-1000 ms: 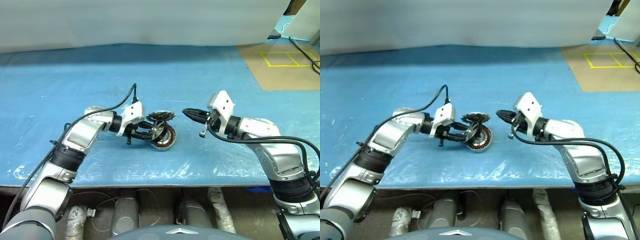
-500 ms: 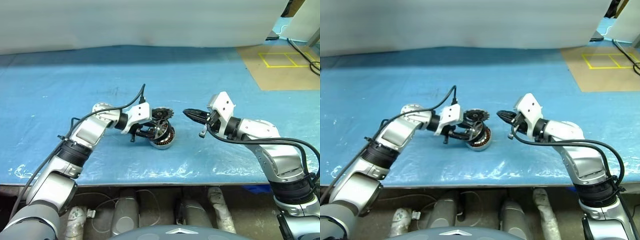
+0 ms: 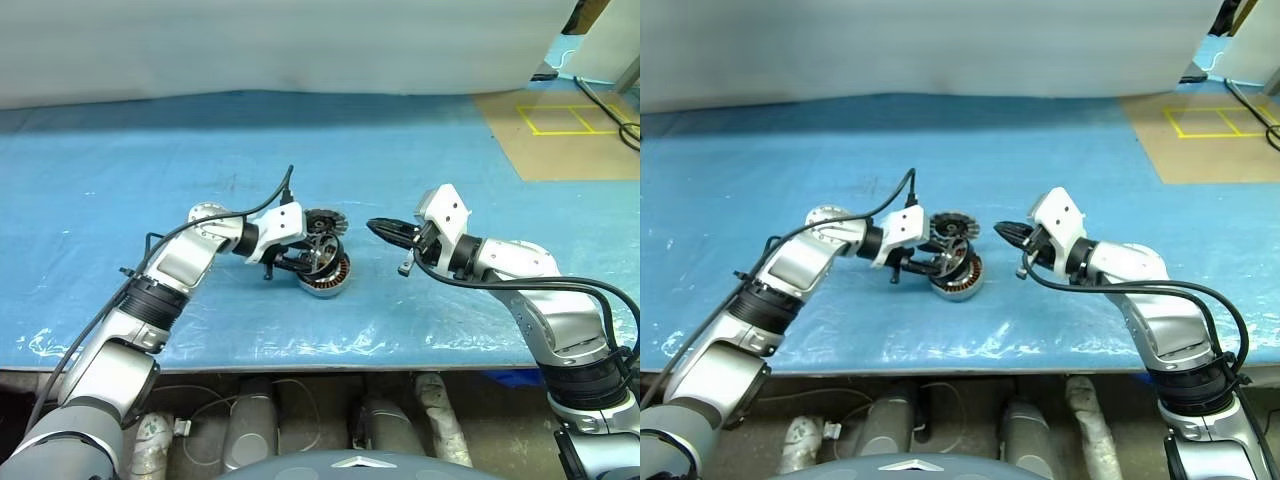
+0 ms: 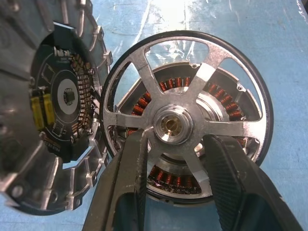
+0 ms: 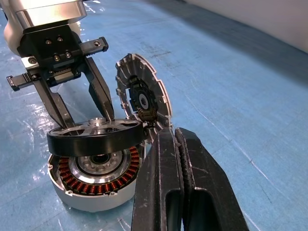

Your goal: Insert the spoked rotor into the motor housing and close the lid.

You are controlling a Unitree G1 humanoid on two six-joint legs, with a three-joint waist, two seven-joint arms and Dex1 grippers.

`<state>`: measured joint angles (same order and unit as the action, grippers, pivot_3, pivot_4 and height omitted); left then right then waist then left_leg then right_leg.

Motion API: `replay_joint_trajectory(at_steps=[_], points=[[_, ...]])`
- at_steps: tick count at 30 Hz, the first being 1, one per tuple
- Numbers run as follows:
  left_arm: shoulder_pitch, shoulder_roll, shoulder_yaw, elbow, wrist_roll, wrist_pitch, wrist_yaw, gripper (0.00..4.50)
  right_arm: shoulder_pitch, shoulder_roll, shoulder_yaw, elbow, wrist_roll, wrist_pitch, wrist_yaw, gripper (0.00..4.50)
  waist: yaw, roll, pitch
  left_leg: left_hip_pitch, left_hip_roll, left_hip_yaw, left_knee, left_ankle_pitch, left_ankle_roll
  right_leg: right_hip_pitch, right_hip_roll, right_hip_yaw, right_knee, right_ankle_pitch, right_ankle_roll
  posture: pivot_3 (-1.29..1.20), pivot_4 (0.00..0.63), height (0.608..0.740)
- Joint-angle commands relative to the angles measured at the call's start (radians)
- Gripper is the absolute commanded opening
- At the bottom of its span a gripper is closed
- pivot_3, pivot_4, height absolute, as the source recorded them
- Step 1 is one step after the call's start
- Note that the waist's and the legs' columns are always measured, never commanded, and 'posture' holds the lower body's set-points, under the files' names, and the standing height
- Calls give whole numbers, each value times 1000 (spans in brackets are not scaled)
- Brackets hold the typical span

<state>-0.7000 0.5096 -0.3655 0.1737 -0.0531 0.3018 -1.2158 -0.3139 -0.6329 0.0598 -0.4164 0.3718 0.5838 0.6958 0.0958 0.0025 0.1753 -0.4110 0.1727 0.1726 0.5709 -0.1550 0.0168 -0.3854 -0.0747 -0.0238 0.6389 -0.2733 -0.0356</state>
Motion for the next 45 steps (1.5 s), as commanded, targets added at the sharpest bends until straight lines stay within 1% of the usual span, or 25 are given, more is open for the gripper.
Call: replay_joint_trajectory(at_steps=[1,6,7,11,15,20,26,30,34,36,39,41,43,45], points=[[-9,19,-11,-28,14,-38,-21,1401,-6,1,-10,-42,-1,-18,1,0,0,0,0,0,0,0,0,0,0,0,0,0,0,0,0,0,150,740],[-12,19,-8,-11,20,-73,-28,1401,-7,2,-8,-40,-4,-21,2,0,0,0,0,0,0,0,0,0,0,0,0,0,0,0,0,0,150,740],[-15,15,-6,-3,25,-78,-19,2123,-8,3,-7,-39,-5,-22,2,0,0,0,0,0,0,0,-1,0,0,0,0,0,0,0,0,0,150,740],[-29,-16,13,25,40,-61,52,3343,-9,6,-6,-39,-7,-22,1,0,0,0,0,0,0,0,-1,0,0,0,0,0,0,0,0,0,150,740],[-43,-16,22,34,55,-99,78,3343,-8,8,-5,-39,-10,-22,1,0,0,0,0,-1,0,0,-1,0,0,-1,0,0,-1,0,0,0,150,740],[-89,-22,82,79,17,-143,98,3343,-2,12,-7,-46,2,-15,6,0,1,0,0,-2,0,0,-1,0,0,-2,0,0,-1,0,0,0,150,740],[-130,-87,240,150,-127,-197,129,3343,9,9,5,-46,23,-12,44,0,1,0,0,-2,0,0,-1,0,0,-2,0,0,-1,0,0,0,150,740],[-182,-111,341,261,-169,-191,219,3343,19,3,6,-41,31,-9,71,0,-1,0,0,-3,0,0,-1,0,0,-2,0,0,-1,0,0,0,150,740],[-249,-133,481,379,-260,-146,326,3343,31,-10,6,-57,64,11,114,0,1,0,0,-3,0,0,0,0,0,-3,0,0,-1,0,0,0,150,740],[-274,-125,552,434,-297,-116,390,3343,39,-21,3,-75,89,30,137,0,2,0,0,-4,-1,-1,0,0,0,-3,0,-1,-1,0,0,0,150,740],[-239,-76,577,457,-295,-108,386,3343,58,-37,6,-101,124,61,169,0,-1,0,0,-4,-1,-1,0,0,0,-3,0,-1,-1,0,0,0,150,740],[-183,-45,586,430,-301,-98,365,3343,85,-37,14,-104,148,78,185,0,-1,0,0,-4,0,-1,-1,0,0,-4,0,-1,-2,0,0,0,150,740],[-132,-20,642,398,-355,-42,379,3343,114,-51,46,-87,118,52,207,0,1,0,0,-5,0,-1,-2,0,0,-4,0,-1,-3,0,0,0,150,740],[-98,-3,705,362,-423,18,393,3343,120,-45,52,-63,110,45,205,0,0,-1,1,-7,0,-1,-2,0,0,-5,0,-2,-3,0,0,0,150,740]])
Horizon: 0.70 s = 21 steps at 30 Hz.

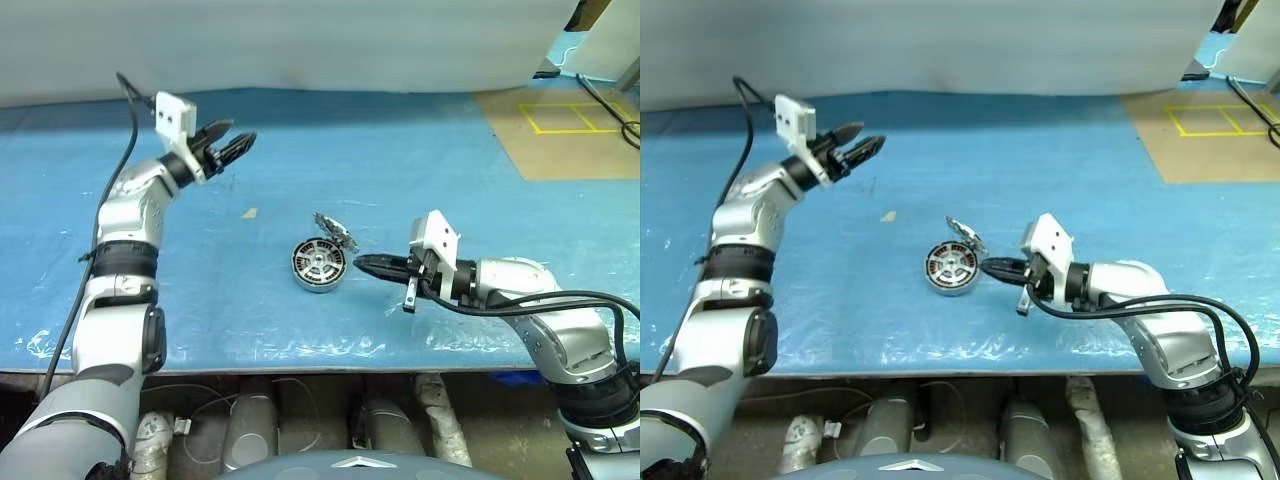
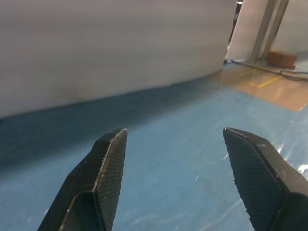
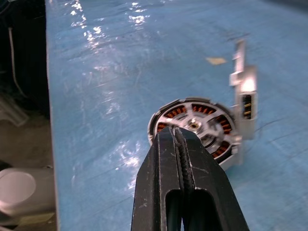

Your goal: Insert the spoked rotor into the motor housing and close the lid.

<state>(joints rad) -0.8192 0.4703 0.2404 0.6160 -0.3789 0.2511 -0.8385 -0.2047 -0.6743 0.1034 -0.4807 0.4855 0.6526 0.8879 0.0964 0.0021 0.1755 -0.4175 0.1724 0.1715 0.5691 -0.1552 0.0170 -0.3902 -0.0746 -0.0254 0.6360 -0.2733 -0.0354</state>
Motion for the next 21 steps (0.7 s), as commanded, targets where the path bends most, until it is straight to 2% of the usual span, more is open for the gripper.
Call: replay_joint_trajectory(at_steps=[1,5,8,11,16,21], points=[[33,48,137,-93,-133,104,32,3343,8,1,20,12,-13,-30,12,0,-1,-2,1,-1,0,0,0,0,0,-1,0,0,0,0,0,0,150,740],[140,122,161,-200,-205,232,-41,3343,-1,13,44,33,-30,-44,14,0,-1,-3,2,-2,1,-1,2,0,0,-1,0,-1,1,0,0,0,150,740],[297,182,119,-359,-263,386,-120,3343,-24,28,62,67,-46,-54,15,0,-3,-2,1,0,0,0,1,0,0,0,0,0,1,0,0,0,150,740],[444,226,56,-479,-252,409,-193,3343,-43,42,73,109,-63,-69,14,0,-3,-2,1,1,0,0,0,0,0,-1,0,1,0,0,0,0,150,740],[583,216,-39,-690,-312,490,-252,3343,-63,82,100,187,-120,-100,-13,0,3,-3,2,1,2,1,-1,0,0,0,0,0,0,-1,-1,0,150,740],[621,198,-133,-772,-283,458,-264,3343,-45,83,113,244,-173,-141,-19,0,-1,-3,2,7,1,3,-5,0,0,5,0,2,-6,-1,0,0,150,740]])
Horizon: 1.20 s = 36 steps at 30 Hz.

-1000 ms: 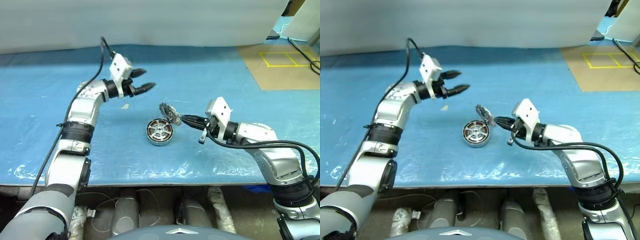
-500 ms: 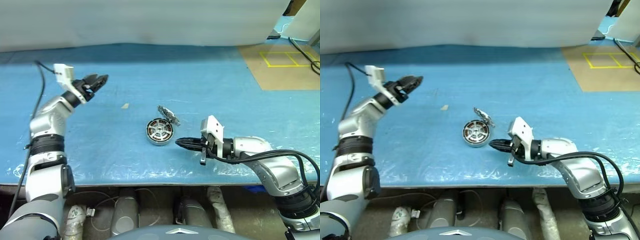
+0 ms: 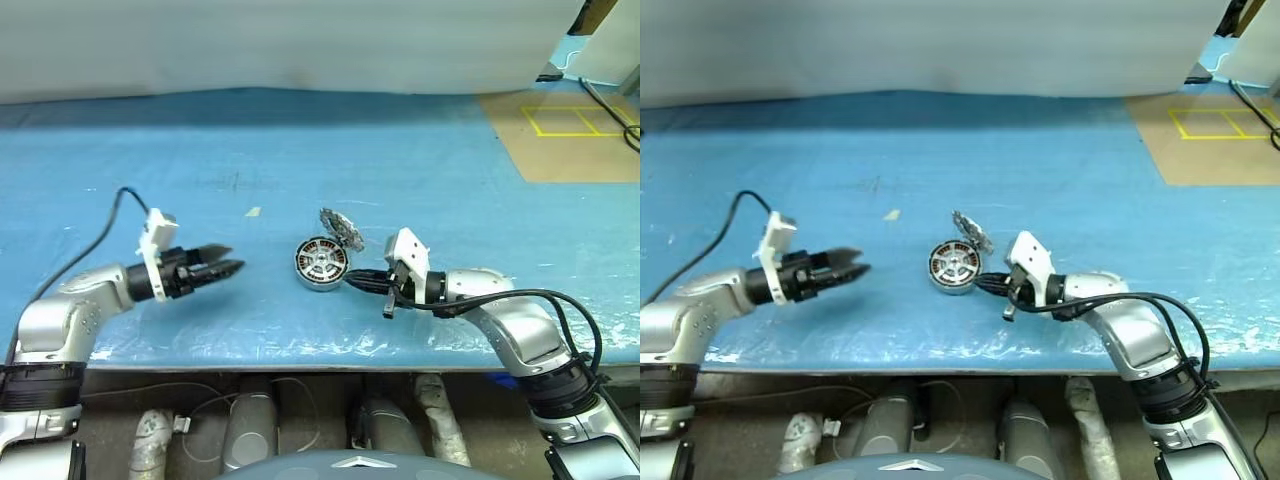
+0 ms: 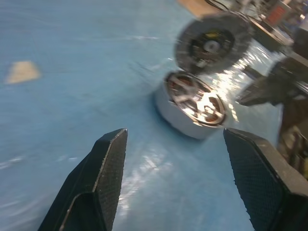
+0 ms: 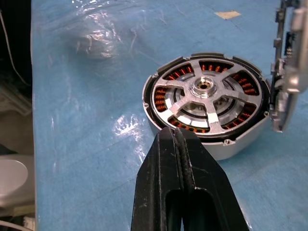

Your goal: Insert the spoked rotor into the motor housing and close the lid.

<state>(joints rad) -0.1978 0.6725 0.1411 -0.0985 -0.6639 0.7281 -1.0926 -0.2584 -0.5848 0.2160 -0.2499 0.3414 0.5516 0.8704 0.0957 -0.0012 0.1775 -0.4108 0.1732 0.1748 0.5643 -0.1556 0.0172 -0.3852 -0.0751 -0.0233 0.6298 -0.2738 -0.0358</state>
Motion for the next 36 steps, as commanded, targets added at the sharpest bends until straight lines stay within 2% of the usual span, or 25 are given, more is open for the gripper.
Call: replay_joint_trajectory(at_steps=[1,6,16,20,30,36], points=[[-5,-12,-50,-70,-2,-13,-8,3343,15,-12,7,26,-45,-53,2,0,0,0,0,2,0,0,-2,0,0,1,0,0,-2,0,0,0,150,740],[-25,-11,-131,-58,66,-77,-16,3343,31,3,11,53,-53,-58,17,0,-3,0,0,1,0,0,-4,1,-1,2,1,0,-6,0,0,0,150,740],[-65,0,-163,-25,103,-92,-29,3343,-10,74,14,218,-164,-165,-71,0,-6,1,0,2,0,0,-2,0,0,3,1,0,-5,0,0,0,150,740],[-60,2,-182,-2,130,-126,-45,3343,-38,82,18,265,-199,-209,-85,0,-4,1,0,9,1,0,-3,0,0,11,1,0,-6,0,0,0,150,740],[-46,2,-201,26,171,-183,-56,3343,-105,192,54,310,-237,-230,-118,0,-19,1,-1,8,1,0,-3,0,-1,10,2,0,-6,0,0,0,150,740],[-47,2,-204,42,182,-196,-61,3343,-159,211,66,382,-276,-273,-111,0,-27,1,-1,8,1,0,-3,0,-1,10,2,0,-6,0,0,0,150,740]])
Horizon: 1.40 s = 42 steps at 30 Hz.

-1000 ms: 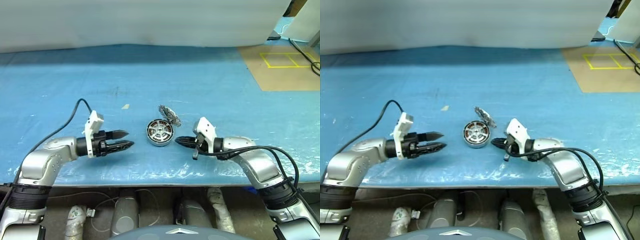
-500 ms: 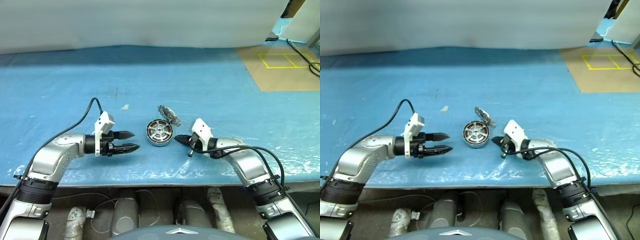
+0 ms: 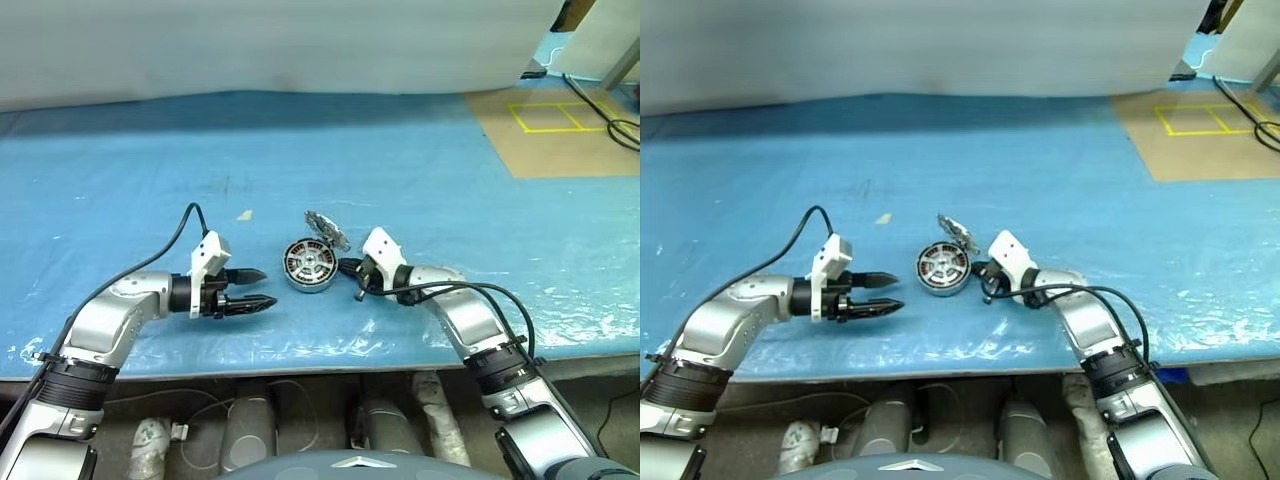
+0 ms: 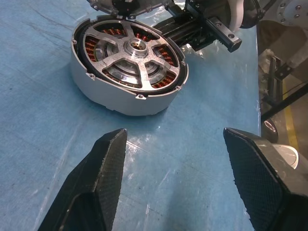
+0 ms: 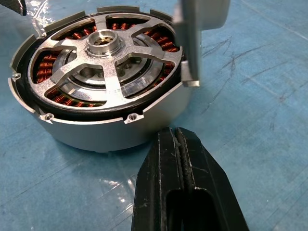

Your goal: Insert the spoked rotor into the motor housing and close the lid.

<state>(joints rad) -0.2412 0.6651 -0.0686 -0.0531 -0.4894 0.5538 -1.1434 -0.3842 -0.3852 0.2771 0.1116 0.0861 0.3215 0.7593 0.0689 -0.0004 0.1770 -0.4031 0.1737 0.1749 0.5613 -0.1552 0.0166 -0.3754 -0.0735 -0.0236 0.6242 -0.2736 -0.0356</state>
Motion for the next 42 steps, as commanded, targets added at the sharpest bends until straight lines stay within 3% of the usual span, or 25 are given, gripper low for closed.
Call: replay_joint_trajectory(at_steps=[1,20,32,37,42], points=[[-4,9,4,0,12,-26,-10,3343,-42,14,8,35,-28,-53,-1,0,0,0,0,0,0,0,0,0,0,0,0,0,0,0,0,0,150,740],[-32,0,-11,21,39,-27,-21,3343,-188,203,34,216,-108,-158,-56,0,-3,0,0,-2,0,0,0,0,-1,-2,0,0,0,0,0,0,150,740],[3,38,26,-17,8,4,-31,3343,-114,28,-56,174,-87,-137,-9,0,0,0,0,-1,0,0,0,0,-1,-1,0,0,0,0,0,0,150,740],[-7,51,52,16,2,-15,-51,3343,-175,73,-155,263,-60,-153,-127,0,-5,0,0,0,0,0,0,0,0,-1,0,0,1,0,0,0,150,740],[12,87,96,58,-9,-88,-122,3343,-213,84,-163,299,-39,-149,-85,0,-5,0,0,-2,0,0,-1,0,0,-3,0,0,0,0,0,0,150,740]])
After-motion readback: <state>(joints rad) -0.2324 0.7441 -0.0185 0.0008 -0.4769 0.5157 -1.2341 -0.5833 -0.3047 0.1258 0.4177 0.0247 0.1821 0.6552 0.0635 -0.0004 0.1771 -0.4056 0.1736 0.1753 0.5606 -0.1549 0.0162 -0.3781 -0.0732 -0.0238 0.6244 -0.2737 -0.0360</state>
